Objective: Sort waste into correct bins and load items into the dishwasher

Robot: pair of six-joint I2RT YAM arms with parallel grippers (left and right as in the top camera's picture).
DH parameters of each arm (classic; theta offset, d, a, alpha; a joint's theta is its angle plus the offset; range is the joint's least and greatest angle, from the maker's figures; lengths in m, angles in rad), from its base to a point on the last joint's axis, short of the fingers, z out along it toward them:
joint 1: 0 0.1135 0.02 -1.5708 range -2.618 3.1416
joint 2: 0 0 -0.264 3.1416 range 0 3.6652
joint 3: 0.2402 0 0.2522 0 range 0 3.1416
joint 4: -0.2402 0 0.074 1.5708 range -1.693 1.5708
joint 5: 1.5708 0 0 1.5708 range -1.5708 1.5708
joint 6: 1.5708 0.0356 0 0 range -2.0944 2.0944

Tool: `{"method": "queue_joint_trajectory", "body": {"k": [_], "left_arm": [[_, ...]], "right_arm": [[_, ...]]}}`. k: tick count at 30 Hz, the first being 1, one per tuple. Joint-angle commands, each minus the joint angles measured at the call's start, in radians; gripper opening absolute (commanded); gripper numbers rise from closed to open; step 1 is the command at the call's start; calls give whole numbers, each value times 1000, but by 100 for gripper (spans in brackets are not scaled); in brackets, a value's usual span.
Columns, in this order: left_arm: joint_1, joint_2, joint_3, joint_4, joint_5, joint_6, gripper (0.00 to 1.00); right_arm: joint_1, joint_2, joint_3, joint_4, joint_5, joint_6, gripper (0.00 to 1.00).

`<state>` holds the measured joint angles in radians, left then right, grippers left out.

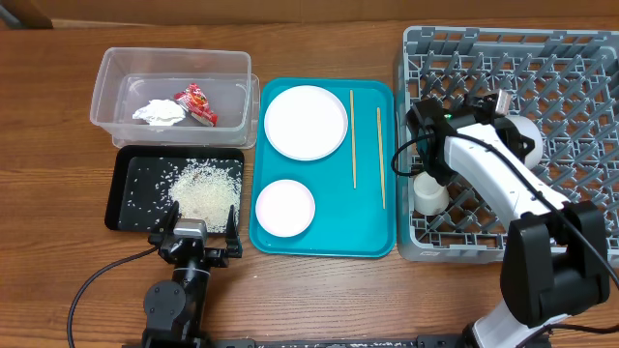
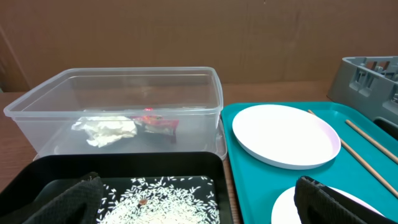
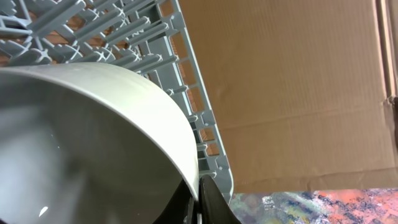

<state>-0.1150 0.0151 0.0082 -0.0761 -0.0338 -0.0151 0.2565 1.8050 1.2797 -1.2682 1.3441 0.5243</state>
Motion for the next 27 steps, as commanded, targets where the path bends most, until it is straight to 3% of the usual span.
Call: {"method": "queue_joint_trajectory", "body": {"k": [1,11,24,27], "left_arm": [[4,-10,-3,2,5,9,100],[4,-10,-3,2,5,8,100],[4,-10,-3,2,5,9,100],[4,-10,-3,2,5,8,100]], "right_arm": [[-32,12,-9,18,32,30,4],[-76,12,-9,87,2,-8,4],[58,12,-9,41,-140,-6,6],[65,12,-9,-9,-183,50,7]]}}
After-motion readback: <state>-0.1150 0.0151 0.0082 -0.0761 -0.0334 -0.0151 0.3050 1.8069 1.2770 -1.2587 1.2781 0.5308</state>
